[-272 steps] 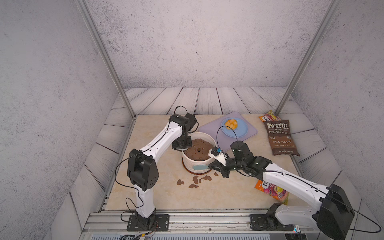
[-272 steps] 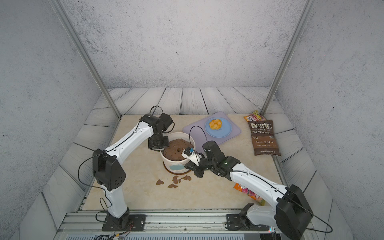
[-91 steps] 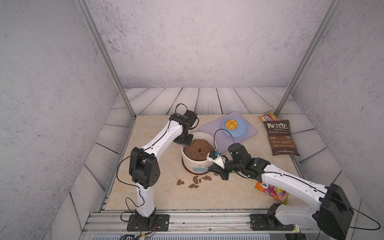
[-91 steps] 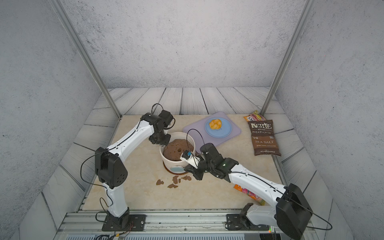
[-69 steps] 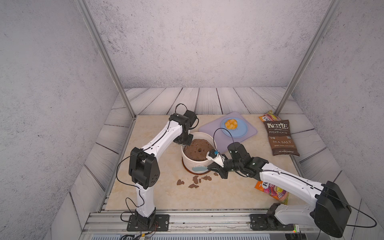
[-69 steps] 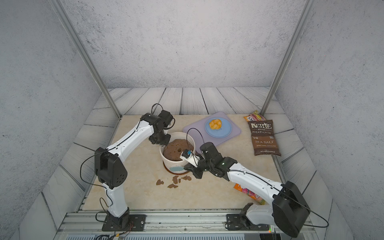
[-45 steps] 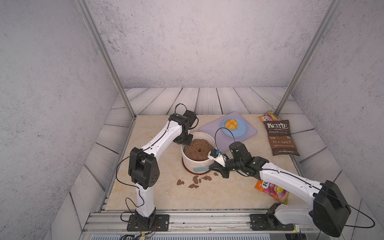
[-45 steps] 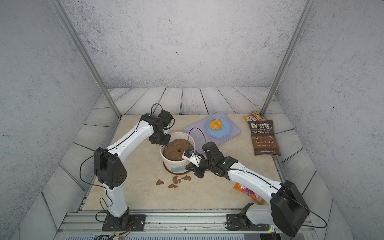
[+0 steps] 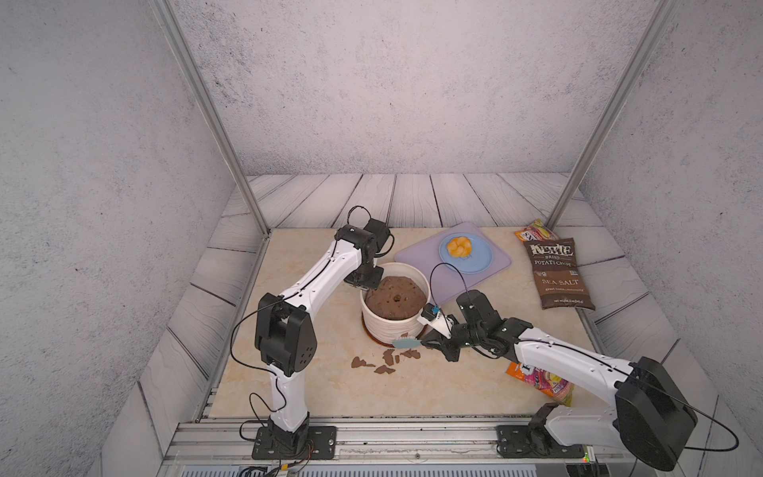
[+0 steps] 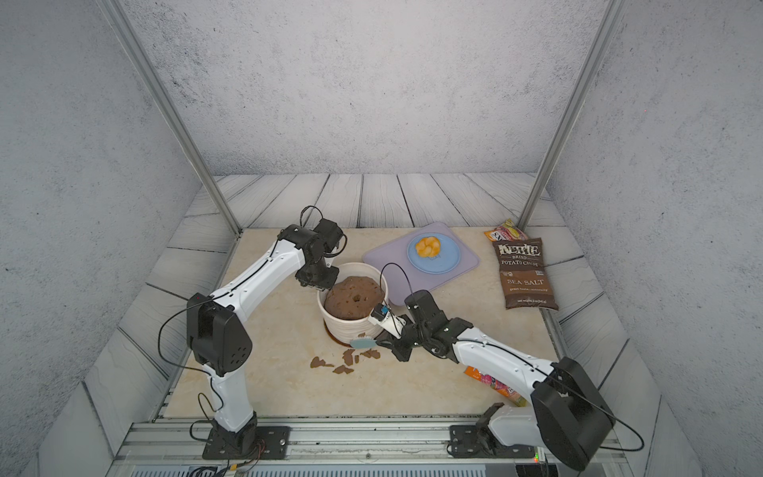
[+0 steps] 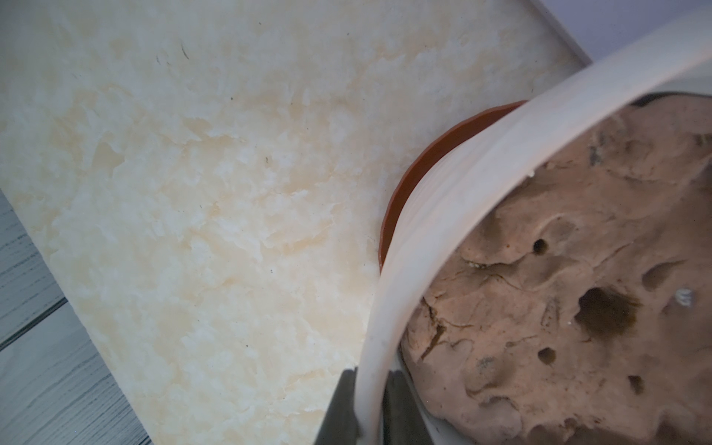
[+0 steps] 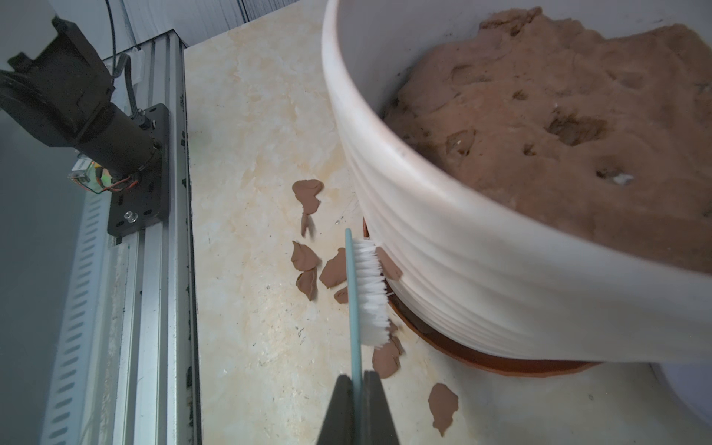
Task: Scrub the dried mud off the ceramic pot
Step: Rotate the pot on the tray.
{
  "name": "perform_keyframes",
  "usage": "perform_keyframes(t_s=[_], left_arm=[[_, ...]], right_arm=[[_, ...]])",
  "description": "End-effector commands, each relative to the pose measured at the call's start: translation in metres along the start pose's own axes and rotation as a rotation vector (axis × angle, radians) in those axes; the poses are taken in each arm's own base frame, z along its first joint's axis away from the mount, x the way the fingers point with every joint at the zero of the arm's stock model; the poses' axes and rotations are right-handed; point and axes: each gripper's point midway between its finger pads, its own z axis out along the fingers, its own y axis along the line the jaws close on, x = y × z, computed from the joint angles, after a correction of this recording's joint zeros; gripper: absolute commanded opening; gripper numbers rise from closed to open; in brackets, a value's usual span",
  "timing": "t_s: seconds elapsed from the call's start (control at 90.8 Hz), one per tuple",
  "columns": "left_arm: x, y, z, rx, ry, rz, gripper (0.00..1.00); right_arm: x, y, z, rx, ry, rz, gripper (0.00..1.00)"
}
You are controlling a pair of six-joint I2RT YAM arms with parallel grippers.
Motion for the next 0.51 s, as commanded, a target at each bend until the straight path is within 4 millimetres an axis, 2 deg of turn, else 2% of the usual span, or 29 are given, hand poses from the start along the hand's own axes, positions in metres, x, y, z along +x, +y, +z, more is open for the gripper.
perform_keyframes(t_s=[0.0,0.231,0.374,0.429,0.495], left_arm=[[0.028,0.011,0.022,-0.086,0.143,0.160,0.00],[0.024,0.012,0.020,-0.090,0.132,0.160,0.00],[0.023,0.013,0.019,-0.094,0.131,0.159,0.01],[0.023,0.013,0.019,-0.095,0.130,0.160,0.02],[0.024,0.013,0.020,-0.095,0.132,0.160,0.02]], right_arm=[[0.006,0.002,0.002,-0.008,-0.003,0.040,0.00],[0.004,0.030,-0.004,-0.057,-0.007,0.029,0.00],[-0.011,0.051,-0.014,-0.089,-0.035,0.000,0.00],[-0.021,0.052,-0.021,-0.076,-0.063,-0.018,0.00],[-0.029,0.042,-0.027,-0.013,-0.075,-0.048,0.00]])
